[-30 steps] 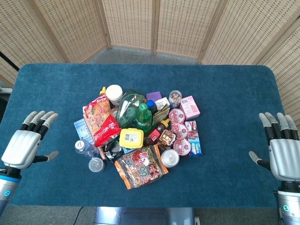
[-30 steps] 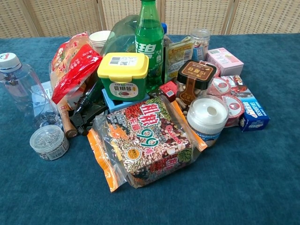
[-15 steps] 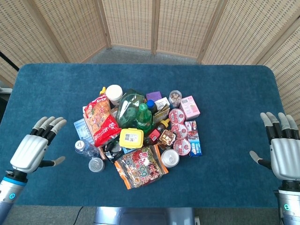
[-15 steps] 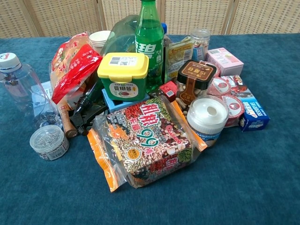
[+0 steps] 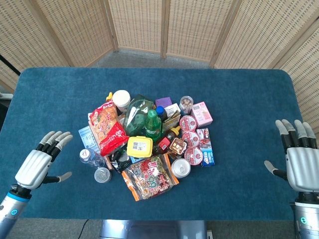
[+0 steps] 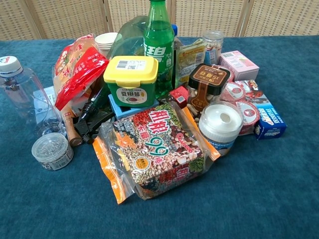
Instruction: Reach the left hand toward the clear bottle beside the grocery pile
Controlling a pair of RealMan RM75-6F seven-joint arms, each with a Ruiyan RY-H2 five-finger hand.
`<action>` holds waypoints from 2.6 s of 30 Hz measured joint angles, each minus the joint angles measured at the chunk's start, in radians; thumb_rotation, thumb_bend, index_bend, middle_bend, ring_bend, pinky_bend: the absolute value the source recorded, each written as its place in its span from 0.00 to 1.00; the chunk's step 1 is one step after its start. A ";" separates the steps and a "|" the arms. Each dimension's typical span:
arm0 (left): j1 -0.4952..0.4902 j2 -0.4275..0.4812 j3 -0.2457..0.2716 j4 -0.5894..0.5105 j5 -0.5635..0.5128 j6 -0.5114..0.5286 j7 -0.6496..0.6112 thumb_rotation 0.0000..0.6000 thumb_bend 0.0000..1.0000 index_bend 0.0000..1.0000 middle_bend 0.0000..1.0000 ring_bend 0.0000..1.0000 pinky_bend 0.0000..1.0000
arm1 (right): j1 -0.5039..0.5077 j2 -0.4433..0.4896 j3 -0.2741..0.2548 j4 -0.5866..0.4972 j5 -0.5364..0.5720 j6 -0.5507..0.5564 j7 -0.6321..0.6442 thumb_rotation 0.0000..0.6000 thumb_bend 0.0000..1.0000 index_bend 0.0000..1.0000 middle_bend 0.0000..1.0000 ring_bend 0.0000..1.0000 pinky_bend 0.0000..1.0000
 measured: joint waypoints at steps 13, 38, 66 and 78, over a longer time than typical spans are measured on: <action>-0.043 -0.110 -0.012 0.138 -0.030 -0.055 -0.053 1.00 0.00 0.00 0.00 0.00 0.00 | 0.002 -0.005 0.000 -0.002 0.002 0.002 -0.006 0.99 0.00 0.00 0.00 0.00 0.00; -0.100 -0.276 -0.041 0.201 -0.120 -0.125 -0.060 1.00 0.00 0.00 0.00 0.00 0.00 | 0.007 -0.001 -0.001 -0.002 0.007 -0.003 0.000 0.99 0.00 0.00 0.00 0.00 0.00; -0.094 -0.383 -0.101 0.240 -0.078 0.061 0.003 1.00 0.01 0.72 0.72 0.59 0.59 | 0.005 0.010 -0.005 -0.007 0.005 -0.005 0.018 0.98 0.00 0.00 0.00 0.00 0.00; -0.094 -0.248 -0.173 0.001 -0.081 0.115 0.009 1.00 0.01 0.71 0.71 0.59 0.59 | 0.006 0.008 -0.008 -0.014 0.011 -0.008 0.003 0.98 0.00 0.00 0.00 0.00 0.00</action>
